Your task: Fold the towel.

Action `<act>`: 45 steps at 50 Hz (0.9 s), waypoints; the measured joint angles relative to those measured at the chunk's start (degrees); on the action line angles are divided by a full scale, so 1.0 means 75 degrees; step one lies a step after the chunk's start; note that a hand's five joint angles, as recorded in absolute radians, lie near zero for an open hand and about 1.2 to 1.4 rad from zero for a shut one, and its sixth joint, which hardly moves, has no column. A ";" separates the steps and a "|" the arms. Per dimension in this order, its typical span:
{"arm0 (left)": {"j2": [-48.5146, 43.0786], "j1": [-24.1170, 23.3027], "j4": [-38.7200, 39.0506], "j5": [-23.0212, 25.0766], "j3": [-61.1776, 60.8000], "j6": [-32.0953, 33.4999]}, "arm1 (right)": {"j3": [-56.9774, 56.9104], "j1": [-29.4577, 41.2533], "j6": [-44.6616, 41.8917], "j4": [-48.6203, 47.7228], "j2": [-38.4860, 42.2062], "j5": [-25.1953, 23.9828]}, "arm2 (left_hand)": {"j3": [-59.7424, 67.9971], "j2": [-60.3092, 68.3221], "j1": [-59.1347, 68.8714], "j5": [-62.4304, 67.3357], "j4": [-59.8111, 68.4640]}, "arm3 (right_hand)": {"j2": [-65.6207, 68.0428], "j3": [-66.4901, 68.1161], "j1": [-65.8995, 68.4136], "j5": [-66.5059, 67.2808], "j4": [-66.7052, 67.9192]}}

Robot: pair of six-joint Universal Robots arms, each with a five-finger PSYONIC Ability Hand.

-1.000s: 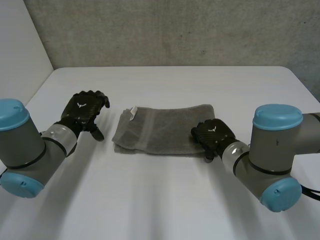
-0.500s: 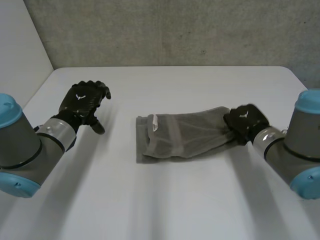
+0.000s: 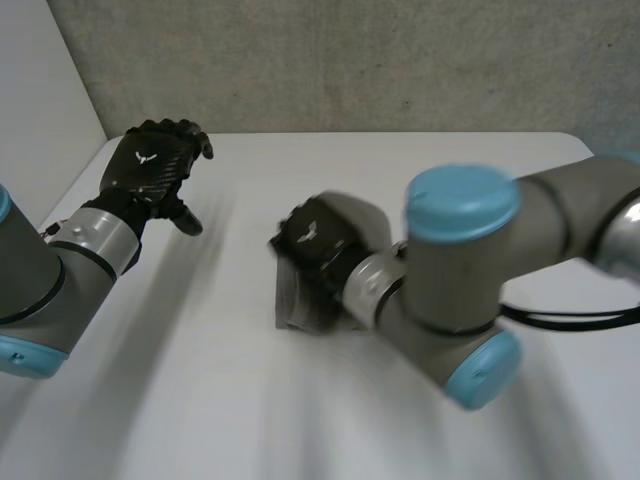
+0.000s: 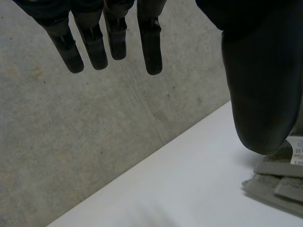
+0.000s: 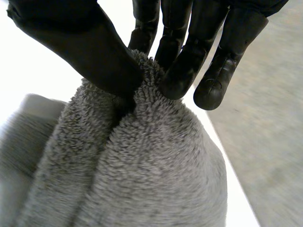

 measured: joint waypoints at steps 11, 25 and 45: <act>-0.0091 -0.0161 0.0127 0.0000 0.0006 -0.0536 | 0.0181 0.0448 -0.0042 -0.0011 0.0886 0.0733 | 0.0000 0.0000 0.0000 0.0001 0.0000 | -0.7606 -0.8112 -0.8059 -0.8381 -0.8190; -0.0980 -0.1165 0.0107 -0.0059 0.0776 -0.0761 | 0.2089 -0.0933 0.2723 -0.0861 -0.1539 0.0923 | 0.0000 0.0000 0.0001 0.0004 0.0000 | -0.7722 -0.8230 -0.8310 -0.8390 -0.8312; -0.2998 -0.2452 -0.0495 -0.0092 0.2542 -0.1795 | 0.2004 -0.2087 0.4864 -0.0545 -0.0798 0.0225 | 0.0001 0.0001 0.0000 0.0148 0.0000 | -0.7722 -0.8230 -0.8310 -0.8390 -0.8312</act>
